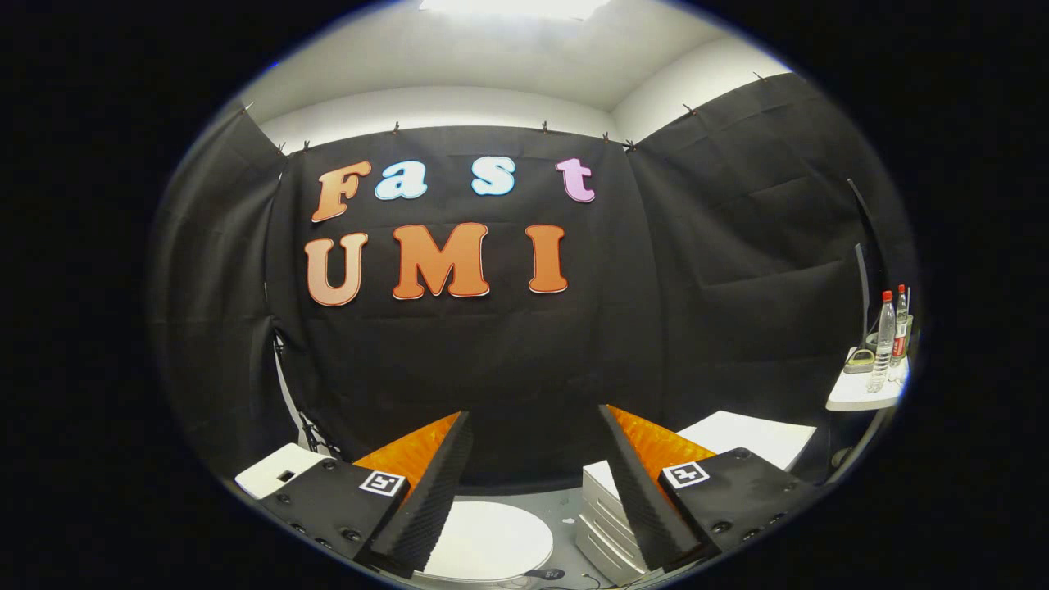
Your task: Open the toilet lid.
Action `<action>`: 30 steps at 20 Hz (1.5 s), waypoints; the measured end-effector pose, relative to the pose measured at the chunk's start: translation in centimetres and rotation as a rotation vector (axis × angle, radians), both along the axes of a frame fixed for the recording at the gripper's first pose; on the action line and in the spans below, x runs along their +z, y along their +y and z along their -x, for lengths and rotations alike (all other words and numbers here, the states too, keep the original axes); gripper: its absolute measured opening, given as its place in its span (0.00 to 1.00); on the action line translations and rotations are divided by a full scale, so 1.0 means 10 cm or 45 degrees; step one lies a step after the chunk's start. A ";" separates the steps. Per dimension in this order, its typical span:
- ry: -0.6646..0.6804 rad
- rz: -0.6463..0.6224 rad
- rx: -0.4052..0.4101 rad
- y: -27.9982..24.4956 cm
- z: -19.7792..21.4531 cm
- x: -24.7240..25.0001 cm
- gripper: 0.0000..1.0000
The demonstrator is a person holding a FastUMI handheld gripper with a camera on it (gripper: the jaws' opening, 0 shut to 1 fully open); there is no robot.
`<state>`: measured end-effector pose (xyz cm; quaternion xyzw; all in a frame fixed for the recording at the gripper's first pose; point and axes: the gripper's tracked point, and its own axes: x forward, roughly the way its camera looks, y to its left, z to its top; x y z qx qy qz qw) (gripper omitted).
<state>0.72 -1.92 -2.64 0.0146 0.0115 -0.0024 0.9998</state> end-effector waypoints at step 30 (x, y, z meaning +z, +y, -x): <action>0.459 -0.541 -0.199 -0.57 -0.08 -3.77 0.99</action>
